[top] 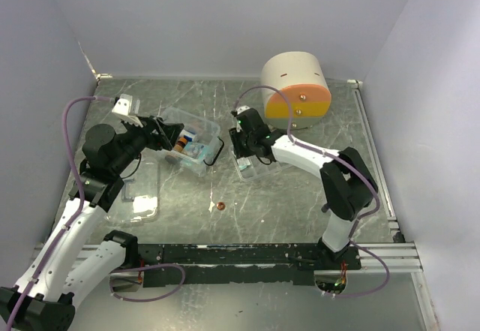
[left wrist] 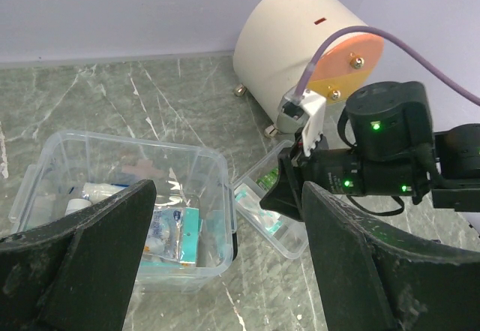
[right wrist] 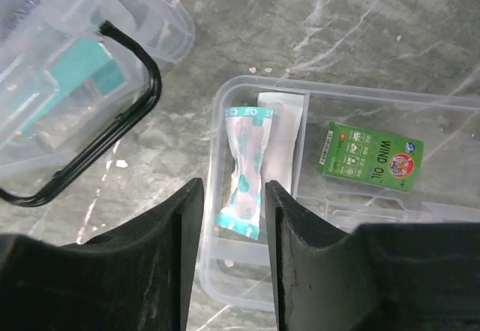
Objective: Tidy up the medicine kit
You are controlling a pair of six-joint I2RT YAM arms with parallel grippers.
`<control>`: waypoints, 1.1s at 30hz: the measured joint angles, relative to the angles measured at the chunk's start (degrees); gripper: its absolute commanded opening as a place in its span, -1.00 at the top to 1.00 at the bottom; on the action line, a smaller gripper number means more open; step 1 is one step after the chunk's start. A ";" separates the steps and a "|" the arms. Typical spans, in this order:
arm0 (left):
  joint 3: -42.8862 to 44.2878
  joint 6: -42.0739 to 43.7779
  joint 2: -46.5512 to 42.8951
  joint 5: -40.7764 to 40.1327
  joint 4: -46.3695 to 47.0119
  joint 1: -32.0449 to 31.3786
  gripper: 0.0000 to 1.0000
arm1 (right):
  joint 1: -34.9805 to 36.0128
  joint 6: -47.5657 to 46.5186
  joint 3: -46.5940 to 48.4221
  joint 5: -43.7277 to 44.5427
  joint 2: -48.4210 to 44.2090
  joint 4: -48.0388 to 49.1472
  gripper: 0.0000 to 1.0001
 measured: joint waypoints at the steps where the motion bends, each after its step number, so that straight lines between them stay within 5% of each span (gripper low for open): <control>1: 0.00 0.00 0.00 0.00 0.00 0.00 -0.80 | 0.00 0.28 0.00 -0.02 -0.66 -0.04 0.22; 9: 0.00 0.00 -0.04 0.00 0.00 0.00 -0.79 | 1.62 5.18 -0.90 -0.90 -4.81 -2.10 0.00; 17: 0.00 -0.04 -0.87 -1.51 -0.44 0.00 -0.70 | 10.97 14.14 -6.75 1.66 -10.47 -4.42 -0.07; 33: -0.07 -5.97 -9.35 -34.16 -9.25 1.86 -0.76 | 26.53 17.31 -3.48 12.37 -1.07 -12.87 -0.04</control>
